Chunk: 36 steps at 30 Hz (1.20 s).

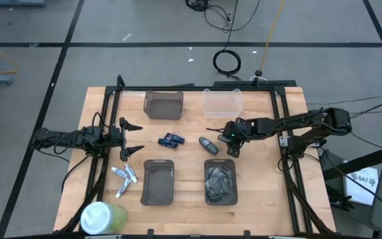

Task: Pick & Place Travel size toiletries
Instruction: Put the right gray deodorant into the transparent bin

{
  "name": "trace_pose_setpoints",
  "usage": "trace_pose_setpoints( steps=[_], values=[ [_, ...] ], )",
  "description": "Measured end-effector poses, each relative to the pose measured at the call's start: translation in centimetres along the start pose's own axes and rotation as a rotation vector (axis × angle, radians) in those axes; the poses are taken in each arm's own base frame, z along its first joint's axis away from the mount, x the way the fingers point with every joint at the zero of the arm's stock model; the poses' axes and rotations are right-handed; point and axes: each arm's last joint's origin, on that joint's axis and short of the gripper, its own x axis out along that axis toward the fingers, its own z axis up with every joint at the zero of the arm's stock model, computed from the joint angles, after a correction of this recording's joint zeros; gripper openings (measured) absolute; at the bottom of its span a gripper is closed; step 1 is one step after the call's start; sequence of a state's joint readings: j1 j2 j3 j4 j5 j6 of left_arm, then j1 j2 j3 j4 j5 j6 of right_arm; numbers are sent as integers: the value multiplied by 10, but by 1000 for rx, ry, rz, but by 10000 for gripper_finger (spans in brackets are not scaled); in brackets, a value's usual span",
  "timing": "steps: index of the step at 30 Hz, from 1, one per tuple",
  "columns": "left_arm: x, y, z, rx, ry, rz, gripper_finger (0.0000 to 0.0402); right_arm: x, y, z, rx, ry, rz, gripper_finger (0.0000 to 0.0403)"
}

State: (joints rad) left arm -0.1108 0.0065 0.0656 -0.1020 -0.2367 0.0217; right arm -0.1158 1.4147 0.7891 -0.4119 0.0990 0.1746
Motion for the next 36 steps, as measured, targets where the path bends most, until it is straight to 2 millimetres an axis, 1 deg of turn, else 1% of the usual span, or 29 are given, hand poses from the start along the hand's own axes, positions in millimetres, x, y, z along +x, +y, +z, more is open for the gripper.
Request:
trace_pose_setpoints(
  steps=[8,14,22,29,36],
  values=[
    [0,0,0,0,0,0,395,0,1,4,-41,-43,7,207],
    [0,0,0,0,0,0,395,-2,3,15,-70,-158,21,207],
    [0,0,0,0,-1,0,395,-4,4,26,-124,-270,27,207],
    [0,0,0,0,0,0,395,-9,6,40,-169,-430,28,208],
    [0,0,0,0,0,0,395,-14,7,50,-203,-541,23,208]
  ],
)
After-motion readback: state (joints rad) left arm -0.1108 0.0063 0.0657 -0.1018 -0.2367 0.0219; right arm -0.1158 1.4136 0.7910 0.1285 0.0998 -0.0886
